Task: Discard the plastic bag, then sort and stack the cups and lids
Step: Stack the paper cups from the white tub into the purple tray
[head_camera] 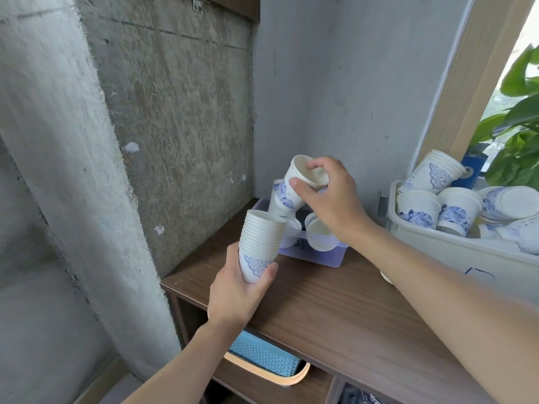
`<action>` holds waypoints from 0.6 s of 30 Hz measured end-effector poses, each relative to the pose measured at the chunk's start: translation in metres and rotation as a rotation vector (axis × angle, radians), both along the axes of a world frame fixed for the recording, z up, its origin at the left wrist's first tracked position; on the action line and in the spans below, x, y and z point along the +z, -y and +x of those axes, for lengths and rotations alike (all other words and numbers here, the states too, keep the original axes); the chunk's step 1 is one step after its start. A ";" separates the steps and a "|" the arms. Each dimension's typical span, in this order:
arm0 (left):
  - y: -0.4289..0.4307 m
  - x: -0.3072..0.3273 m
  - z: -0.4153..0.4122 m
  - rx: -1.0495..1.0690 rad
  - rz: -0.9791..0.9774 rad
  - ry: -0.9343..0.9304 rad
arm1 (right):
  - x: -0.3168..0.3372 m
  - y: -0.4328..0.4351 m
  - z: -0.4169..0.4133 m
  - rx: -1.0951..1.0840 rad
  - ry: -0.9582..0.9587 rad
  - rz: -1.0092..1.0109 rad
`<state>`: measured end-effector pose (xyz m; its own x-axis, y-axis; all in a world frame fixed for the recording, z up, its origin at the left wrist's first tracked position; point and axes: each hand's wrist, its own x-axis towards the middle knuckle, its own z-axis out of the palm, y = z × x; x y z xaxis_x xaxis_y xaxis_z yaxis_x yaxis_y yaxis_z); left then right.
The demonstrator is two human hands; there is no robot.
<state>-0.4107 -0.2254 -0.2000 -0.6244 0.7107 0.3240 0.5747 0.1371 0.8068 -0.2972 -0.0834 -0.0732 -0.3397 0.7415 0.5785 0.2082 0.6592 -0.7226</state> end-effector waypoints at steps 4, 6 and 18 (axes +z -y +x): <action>0.003 0.004 0.002 -0.027 -0.017 -0.029 | 0.008 0.018 0.005 0.097 -0.019 -0.019; 0.003 0.004 0.002 -0.028 -0.018 -0.046 | 0.003 0.023 0.005 0.167 0.047 -0.039; 0.002 0.002 0.000 -0.034 -0.011 -0.094 | -0.027 0.030 -0.001 0.345 0.177 -0.303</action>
<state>-0.4105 -0.2278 -0.1983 -0.5674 0.7346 0.3720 0.6521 0.1250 0.7478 -0.2983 -0.1130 -0.1002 -0.6690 0.6941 0.2658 0.1512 0.4772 -0.8657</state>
